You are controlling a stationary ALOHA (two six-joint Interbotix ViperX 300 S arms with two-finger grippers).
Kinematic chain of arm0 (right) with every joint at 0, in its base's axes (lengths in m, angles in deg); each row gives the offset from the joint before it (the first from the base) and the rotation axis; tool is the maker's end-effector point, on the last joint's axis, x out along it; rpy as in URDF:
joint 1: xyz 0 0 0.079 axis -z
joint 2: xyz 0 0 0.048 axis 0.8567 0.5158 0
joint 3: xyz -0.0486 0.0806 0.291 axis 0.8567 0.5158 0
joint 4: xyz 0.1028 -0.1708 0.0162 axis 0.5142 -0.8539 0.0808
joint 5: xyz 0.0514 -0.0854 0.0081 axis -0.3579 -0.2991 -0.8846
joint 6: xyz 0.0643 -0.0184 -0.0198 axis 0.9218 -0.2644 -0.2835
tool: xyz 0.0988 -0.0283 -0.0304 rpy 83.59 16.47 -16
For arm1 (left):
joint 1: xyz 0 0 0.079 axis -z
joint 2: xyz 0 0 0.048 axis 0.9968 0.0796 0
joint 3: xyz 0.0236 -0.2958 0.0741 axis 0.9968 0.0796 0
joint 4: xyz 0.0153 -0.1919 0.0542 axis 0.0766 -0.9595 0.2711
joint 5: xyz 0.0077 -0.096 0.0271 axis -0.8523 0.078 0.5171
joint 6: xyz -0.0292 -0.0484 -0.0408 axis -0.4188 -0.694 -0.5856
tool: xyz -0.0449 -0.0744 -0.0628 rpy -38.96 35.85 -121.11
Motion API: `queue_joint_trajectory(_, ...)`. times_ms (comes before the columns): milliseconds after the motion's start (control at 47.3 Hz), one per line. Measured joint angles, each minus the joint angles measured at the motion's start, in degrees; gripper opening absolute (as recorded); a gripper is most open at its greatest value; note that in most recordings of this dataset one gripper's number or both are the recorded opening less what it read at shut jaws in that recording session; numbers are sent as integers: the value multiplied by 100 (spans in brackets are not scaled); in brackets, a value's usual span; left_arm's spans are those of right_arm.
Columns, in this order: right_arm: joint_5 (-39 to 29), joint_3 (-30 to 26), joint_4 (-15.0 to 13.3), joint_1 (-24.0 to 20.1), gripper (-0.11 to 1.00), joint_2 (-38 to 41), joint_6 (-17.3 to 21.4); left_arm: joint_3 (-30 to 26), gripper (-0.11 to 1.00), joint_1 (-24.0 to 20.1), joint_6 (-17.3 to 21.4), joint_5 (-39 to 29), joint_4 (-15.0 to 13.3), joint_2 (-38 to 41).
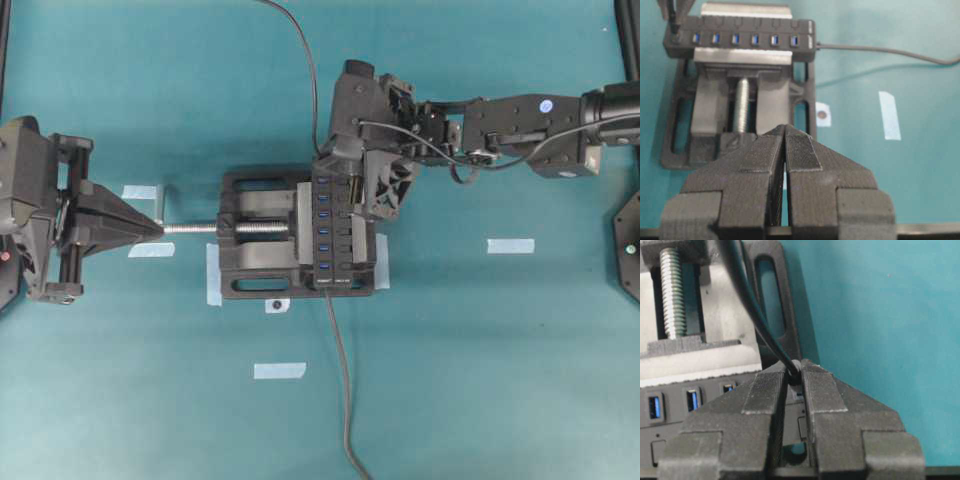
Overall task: Insert the USB into the center port of the fixed hub
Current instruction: 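Lower the right gripper and grasp the USB plug near the hub, then lift the plug and align it above the hub's center port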
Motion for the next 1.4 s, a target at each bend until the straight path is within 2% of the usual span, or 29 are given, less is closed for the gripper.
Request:
queue_joint_trajectory(338, -396, -53, 53, -35, 10, -396, 26, 0, 0, 0, -9, 0, -9, -9)
queue_joint_trajectory(592, -519, -53, 79, -237, 10, -703, 158, 0, 0, 0, -9, 9, 0, -9)
queue_joint_trajectory(1396, -642, -53, 79, -536, 10, -791, 220, 0, 0, 0, -9, 0, 0, -9)
